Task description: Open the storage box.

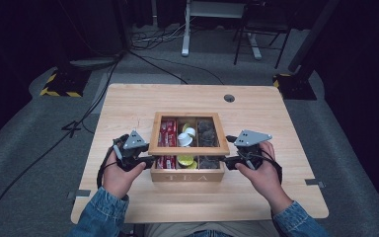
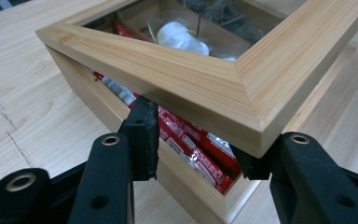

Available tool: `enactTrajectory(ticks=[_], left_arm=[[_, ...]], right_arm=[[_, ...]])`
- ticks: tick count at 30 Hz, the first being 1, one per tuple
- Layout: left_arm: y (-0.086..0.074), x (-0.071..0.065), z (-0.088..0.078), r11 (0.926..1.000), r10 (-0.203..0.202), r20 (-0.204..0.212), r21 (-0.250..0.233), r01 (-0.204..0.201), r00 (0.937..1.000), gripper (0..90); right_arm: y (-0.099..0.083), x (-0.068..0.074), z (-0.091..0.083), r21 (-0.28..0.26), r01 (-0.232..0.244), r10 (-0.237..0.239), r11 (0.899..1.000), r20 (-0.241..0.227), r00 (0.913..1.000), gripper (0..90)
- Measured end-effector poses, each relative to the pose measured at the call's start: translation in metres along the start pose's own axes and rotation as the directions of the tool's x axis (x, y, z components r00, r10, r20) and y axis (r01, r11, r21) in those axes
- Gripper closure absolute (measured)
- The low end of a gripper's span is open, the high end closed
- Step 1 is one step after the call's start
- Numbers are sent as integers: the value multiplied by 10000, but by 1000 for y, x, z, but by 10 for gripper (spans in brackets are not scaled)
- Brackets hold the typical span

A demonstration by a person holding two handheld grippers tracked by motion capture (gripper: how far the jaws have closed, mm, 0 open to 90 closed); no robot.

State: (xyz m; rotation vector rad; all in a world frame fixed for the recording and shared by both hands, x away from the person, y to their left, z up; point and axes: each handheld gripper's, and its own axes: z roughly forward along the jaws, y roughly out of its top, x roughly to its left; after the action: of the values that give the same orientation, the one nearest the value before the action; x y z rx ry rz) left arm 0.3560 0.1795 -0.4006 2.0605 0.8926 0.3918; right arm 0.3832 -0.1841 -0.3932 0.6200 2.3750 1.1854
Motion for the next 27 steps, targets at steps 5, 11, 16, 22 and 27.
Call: enactTrajectory(ticks=[5, 11, 16, 22, 27], left_arm=[[1, 1, -2, 9988, -105, -256, -472, 92, 9996, 453], [-3, 4, -8, 9980, -296, -472, -580, 268, 9984, 394], [-9, 7, -14, 9974, -427, -687, -604, 386, 9967, 387], [-19, 8, -22, 9975, -568, -948, -474, 525, 9939, 380], [-30, 12, -30, 9965, -790, -1232, -377, 749, 9892, 379]], right_arm=[[9, -3, -4, -94, 359, -358, 9993, 104, 9993, 309], [22, -9, -6, -260, 550, -551, 9981, -28, 9985, 314], [34, -15, -8, -529, 662, -663, 9964, -7, 9978, 366], [53, -28, -9, -991, 761, -763, 9922, 17, 9971, 420], [66, -41, -8, -1151, 554, -573, 9918, -137, 9983, 463]])
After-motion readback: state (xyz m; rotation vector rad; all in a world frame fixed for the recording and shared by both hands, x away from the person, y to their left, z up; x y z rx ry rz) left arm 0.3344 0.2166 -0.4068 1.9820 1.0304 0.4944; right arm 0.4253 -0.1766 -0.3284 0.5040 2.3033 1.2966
